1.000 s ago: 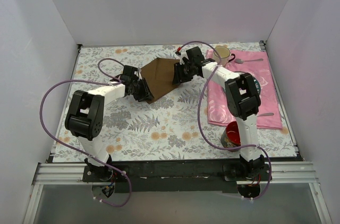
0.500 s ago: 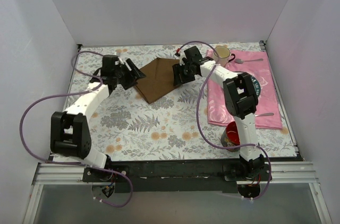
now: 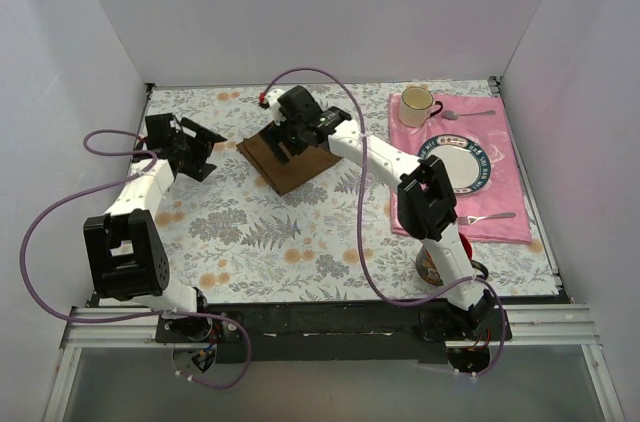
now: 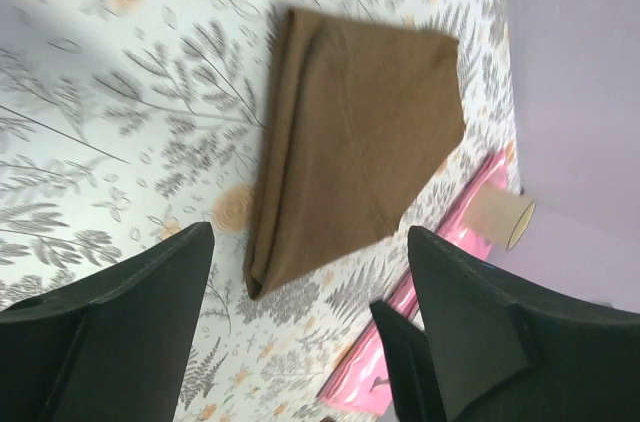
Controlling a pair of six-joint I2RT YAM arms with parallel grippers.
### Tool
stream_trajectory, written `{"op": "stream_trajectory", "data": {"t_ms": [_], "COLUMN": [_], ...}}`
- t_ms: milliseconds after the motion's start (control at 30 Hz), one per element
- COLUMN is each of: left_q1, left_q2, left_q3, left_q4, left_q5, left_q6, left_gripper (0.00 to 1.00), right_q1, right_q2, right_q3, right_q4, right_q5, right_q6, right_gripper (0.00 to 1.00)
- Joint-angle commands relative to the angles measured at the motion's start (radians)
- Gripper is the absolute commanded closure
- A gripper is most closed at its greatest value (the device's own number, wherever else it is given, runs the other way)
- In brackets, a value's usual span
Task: Fold the napkin, place the utensils inside, and roll it up
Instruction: Fold the napkin
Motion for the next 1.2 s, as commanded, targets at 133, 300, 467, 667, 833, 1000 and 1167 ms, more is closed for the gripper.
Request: {"op": "stream_trajectory", "data": {"t_ms": [133, 300, 467, 667, 833, 1000, 1167], "left_q1": [0.069, 0.082, 0.083, 0.083, 0.082, 0.082, 0.08], "left_q2": [0.092, 0.1, 0.053, 0.053, 0.053, 0.088, 0.112], "left_q3": [0.062, 0.027, -0.064, -0.067, -0.074, -0.05, -0.039], "left_q4": [-0.018, 0.0, 0.062, 0.059, 0.065, 0.052, 0.052], "left_q5": [0.079, 0.089, 0.101, 0.096, 0.095, 0.103, 0.118], "left_q6": [-0.045, -0.055, -0.088, -0.076, -0.082, -0.073, -0.071], "left_gripper": [0.25, 0.26, 0.27, 0.27, 0.27, 0.27, 0.26], "right_q1": [0.074, 0.108, 0.126, 0.129, 0.129, 0.129, 0.132], "right_q2": [0.114, 0.162, 0.231, 0.248, 0.254, 0.268, 0.28], "right_q3": [0.155, 0.158, 0.187, 0.156, 0.135, 0.11, 0.089], "right_q4": [0.097, 0.131, 0.143, 0.176, 0.18, 0.172, 0.154], "right_q5": [0.089, 0.082, 0.088, 0.088, 0.074, 0.059, 0.092], "right_q6": [-0.108, -0.119, -0.123, -0.102, -0.081, -0.061, -0.041], "right_gripper": [0.13, 0.15, 0.15, 0.15, 0.2, 0.33, 0.4]}}
